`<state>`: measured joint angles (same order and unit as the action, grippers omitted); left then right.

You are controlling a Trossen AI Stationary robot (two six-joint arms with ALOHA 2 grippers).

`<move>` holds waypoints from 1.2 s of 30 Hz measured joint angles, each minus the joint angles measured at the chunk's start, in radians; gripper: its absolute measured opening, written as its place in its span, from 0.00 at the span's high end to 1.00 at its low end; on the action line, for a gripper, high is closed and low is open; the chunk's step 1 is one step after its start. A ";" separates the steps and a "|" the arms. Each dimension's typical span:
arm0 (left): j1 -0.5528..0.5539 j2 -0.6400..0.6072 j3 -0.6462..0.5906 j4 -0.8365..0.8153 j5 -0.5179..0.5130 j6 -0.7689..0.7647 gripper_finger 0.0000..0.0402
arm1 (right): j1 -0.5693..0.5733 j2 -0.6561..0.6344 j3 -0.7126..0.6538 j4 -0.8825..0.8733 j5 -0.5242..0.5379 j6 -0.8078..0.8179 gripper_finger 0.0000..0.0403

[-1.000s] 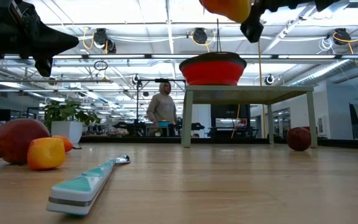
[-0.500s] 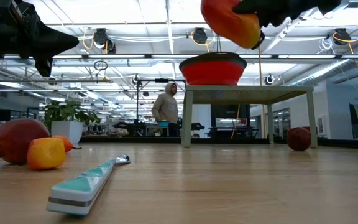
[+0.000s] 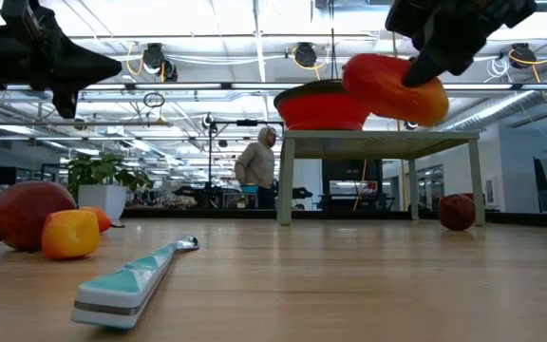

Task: Pick & Place Fruit
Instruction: Put the mango into the red strainer bowl on the shelf

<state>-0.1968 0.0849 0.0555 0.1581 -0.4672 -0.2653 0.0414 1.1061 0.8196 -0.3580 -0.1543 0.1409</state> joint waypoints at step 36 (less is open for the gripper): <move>0.000 0.000 0.000 -0.006 -0.006 -0.004 0.94 | -0.279 0.023 0.453 0.113 0.495 -0.494 0.44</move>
<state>-0.1968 0.0849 0.0554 0.1516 -0.4736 -0.2691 -0.2379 1.1294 1.2728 -0.2446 0.3405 -0.3531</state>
